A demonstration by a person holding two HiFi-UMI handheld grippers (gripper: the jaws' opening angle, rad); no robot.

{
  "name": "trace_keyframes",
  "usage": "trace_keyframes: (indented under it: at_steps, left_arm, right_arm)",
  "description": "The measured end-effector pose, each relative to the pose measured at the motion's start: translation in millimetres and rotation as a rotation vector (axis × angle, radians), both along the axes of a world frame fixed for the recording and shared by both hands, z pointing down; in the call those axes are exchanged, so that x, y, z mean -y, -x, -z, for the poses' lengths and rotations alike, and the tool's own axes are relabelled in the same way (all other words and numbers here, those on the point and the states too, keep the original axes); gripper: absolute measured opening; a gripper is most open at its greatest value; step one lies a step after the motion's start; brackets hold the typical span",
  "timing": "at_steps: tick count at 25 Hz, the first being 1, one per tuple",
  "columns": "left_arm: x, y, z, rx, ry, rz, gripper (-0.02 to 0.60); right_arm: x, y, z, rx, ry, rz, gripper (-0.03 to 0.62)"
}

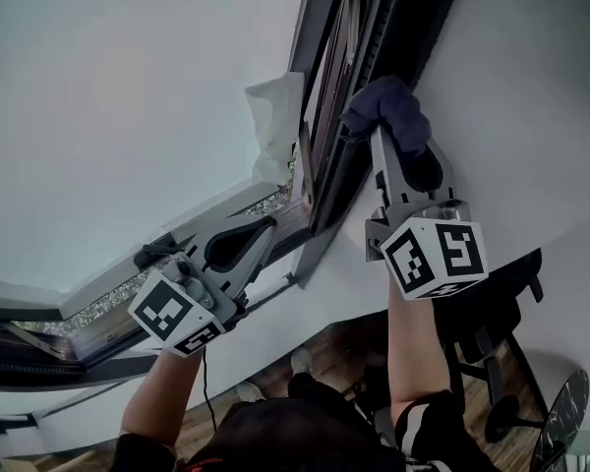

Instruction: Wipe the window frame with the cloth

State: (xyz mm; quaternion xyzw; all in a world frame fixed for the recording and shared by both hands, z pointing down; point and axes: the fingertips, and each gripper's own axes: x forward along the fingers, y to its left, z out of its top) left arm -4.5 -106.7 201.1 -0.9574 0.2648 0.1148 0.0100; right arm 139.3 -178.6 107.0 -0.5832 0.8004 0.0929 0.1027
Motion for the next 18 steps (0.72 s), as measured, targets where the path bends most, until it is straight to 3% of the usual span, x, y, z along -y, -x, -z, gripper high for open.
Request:
trace_keyframes:
  at_steps: [18]
  left_arm:
    - [3, 13, 18, -0.018, -0.039, 0.035, 0.02]
  right_arm:
    - [7, 3, 68, 0.003, -0.093, -0.013, 0.127]
